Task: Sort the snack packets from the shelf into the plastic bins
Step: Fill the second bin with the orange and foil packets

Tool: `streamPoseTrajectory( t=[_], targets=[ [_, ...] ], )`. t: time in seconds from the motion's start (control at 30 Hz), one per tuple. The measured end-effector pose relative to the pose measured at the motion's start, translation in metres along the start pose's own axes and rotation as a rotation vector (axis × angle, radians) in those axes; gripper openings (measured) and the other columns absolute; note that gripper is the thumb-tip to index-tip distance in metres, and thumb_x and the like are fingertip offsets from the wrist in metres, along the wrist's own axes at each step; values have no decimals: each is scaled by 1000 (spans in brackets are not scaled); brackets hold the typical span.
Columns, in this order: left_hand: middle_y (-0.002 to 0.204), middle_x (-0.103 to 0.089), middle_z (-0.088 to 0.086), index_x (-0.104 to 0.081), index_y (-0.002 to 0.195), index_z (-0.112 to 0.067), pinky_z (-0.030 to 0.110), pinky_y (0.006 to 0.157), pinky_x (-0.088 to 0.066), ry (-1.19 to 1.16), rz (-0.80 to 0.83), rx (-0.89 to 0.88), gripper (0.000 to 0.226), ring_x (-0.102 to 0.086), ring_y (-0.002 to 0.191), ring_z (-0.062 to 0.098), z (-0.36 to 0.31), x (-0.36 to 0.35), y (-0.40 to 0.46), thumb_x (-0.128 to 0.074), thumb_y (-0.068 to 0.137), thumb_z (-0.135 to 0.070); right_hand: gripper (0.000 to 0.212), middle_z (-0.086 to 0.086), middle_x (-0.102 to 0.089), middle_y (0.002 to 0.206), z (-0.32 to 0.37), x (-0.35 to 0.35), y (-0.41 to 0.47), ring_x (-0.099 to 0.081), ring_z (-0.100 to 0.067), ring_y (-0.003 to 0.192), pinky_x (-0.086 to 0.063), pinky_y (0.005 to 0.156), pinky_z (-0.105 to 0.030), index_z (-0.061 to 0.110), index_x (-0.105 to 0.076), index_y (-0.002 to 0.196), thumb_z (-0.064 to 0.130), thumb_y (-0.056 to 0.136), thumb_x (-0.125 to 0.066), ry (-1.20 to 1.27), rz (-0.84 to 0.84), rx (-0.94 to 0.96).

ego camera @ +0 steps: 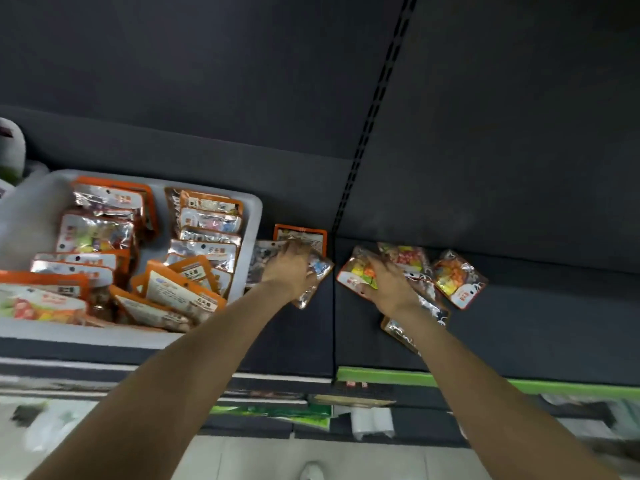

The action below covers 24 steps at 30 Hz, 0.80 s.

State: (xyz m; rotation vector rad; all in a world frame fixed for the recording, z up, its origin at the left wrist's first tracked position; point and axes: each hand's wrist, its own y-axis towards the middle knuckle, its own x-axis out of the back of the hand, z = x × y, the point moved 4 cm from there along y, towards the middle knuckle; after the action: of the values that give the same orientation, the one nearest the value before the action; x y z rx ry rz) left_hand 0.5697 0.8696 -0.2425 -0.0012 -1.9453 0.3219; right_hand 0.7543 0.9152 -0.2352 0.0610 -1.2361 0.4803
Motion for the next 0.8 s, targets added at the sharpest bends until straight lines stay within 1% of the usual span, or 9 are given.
streamPoseTrajectory(
  t=[0.07,0.13,0.3,0.4,0.5,0.57,0.67,0.73,0.8],
  targets=[
    [158,-9,6,-14,150,-17,41,114,-19,25,50,55,73,-11,145,26,8,-14,8,-51,92,-39,73,-4,-14,158,-3,-3,12,-17,-23,144,-25,112,-37,28,-11,151,26,94,-56,-83,23,61],
    [159,-6,1,-11,151,-20,40,116,-13,74,34,53,72,-8,145,23,12,-22,7,-46,93,-44,76,-3,-8,160,-6,-9,23,-15,-25,145,-26,113,-36,31,-6,151,27,94,-56,-173,57,130],
    [146,-36,-4,-35,142,-26,40,109,-25,198,-50,-114,58,-31,133,20,4,-38,-15,-48,90,-50,78,-4,-3,160,-15,-18,43,-14,-27,146,-29,114,-38,32,-6,151,31,92,-58,-180,160,99],
    [136,-45,-2,-44,135,-26,37,108,-29,13,-149,-73,47,-38,128,19,6,-32,-6,-48,92,-45,83,-2,3,160,-18,-18,54,-4,-24,147,-21,117,-38,33,-6,151,36,90,-61,-145,246,73],
    [146,-37,2,-34,143,-24,40,109,-32,-81,-230,68,58,-35,133,23,17,-21,17,-52,92,-44,93,-4,-10,158,-17,-16,64,-12,-24,145,-21,116,-35,32,-7,151,34,83,-71,-97,270,54],
    [153,-24,7,-21,148,-21,43,112,-25,-109,-187,182,75,-22,140,26,25,-21,32,-56,88,-49,93,-9,-24,149,-12,-12,68,-24,-27,140,-26,112,-34,26,-15,151,29,79,-75,-46,196,31],
    [158,-2,10,-4,151,-18,43,116,-12,-229,-113,329,94,-3,146,28,35,-24,48,-59,84,-55,68,-12,-42,136,-5,3,69,-39,-28,130,-34,105,-33,18,-38,142,23,82,-72,-16,40,30],
    [158,-2,12,-1,151,-17,44,116,-11,-291,-136,378,97,-2,146,28,41,-22,55,-60,84,-54,41,-10,-53,121,-3,13,68,-53,-26,115,-42,94,-32,13,-57,123,20,85,-69,8,-23,55],
    [157,-10,11,-5,151,-16,44,116,-14,-349,-169,382,96,-8,145,28,43,-20,60,-64,83,-49,21,-8,-58,109,-3,21,63,-59,-23,101,-46,83,-31,12,-65,107,19,87,-67,80,-75,68]
  ],
)
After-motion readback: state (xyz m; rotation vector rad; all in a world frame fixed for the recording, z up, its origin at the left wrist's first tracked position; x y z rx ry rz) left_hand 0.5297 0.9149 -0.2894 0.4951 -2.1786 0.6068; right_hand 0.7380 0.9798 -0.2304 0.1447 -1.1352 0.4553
